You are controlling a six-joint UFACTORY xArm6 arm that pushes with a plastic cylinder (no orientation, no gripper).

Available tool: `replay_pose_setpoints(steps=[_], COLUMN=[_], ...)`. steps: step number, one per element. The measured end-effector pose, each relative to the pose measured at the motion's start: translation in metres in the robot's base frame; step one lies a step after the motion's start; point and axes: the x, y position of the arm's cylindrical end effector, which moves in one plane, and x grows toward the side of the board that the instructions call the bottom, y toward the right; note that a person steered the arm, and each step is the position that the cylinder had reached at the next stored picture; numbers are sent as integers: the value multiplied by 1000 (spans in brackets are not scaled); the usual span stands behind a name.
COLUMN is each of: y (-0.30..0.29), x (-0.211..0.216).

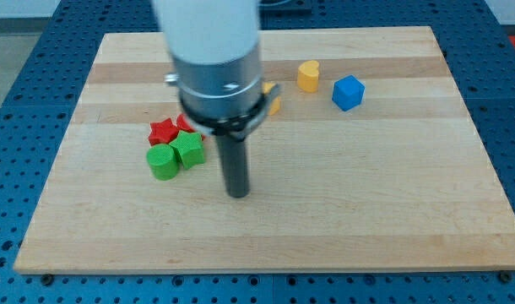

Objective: Move the yellow hexagon left to the yellow heart

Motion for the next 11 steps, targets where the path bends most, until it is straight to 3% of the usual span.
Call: replay_pose_setpoints(steps=[1, 4, 11], y=[39, 46, -18], x=[-27, -106, -161])
